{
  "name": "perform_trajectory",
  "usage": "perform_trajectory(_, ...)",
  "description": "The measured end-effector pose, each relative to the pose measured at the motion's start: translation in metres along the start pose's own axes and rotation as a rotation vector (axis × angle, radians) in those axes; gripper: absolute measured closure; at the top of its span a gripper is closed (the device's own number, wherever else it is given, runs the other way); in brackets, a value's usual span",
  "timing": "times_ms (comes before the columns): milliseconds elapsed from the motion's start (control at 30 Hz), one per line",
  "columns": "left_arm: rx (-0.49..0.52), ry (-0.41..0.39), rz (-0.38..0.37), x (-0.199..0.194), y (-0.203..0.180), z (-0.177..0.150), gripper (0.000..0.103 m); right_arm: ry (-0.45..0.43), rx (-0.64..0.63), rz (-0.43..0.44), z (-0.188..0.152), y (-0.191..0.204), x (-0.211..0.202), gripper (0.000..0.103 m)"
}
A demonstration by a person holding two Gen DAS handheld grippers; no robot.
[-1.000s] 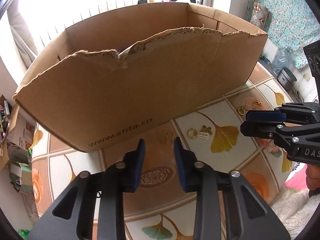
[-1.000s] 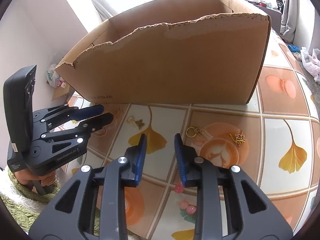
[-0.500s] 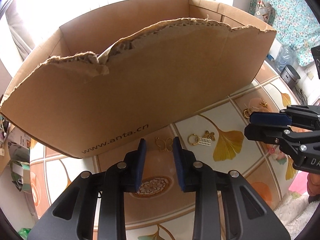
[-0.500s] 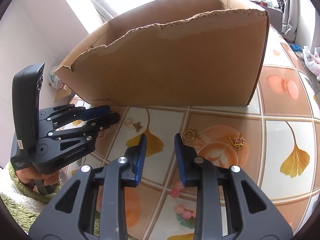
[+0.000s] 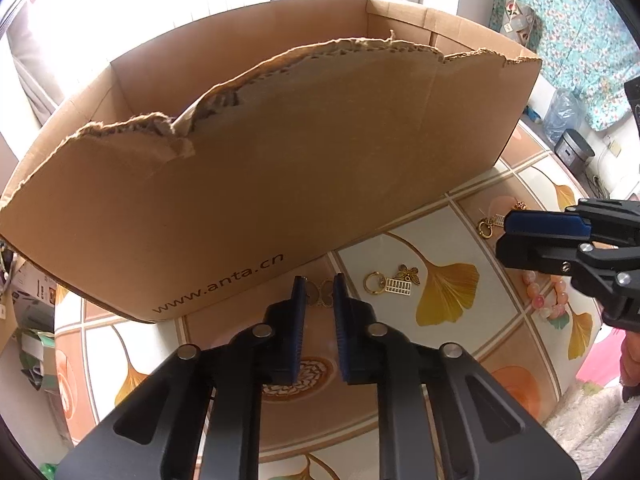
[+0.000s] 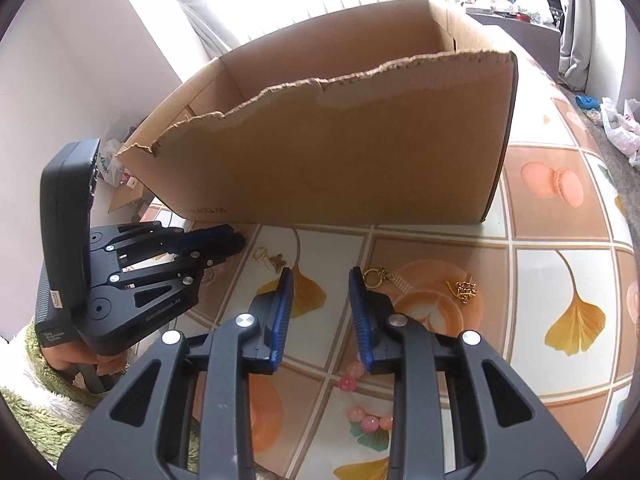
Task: Organize jewelry
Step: 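Move the left gripper to a small gold charm and close on it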
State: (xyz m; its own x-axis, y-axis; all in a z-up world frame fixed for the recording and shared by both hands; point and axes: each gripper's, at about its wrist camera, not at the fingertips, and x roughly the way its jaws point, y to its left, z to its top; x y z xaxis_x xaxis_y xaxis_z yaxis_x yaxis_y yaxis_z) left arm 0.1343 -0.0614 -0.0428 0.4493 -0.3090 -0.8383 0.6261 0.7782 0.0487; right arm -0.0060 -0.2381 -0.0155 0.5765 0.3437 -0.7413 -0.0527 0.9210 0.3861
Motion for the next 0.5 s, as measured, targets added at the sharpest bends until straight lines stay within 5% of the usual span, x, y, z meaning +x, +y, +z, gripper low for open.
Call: perform_trajectory(500,-0.007,-0.003,-0.003,-0.020,0.019,-0.034,0.092,0.004,-0.056,0.005,0.002,0.021,-0.003,0.076)
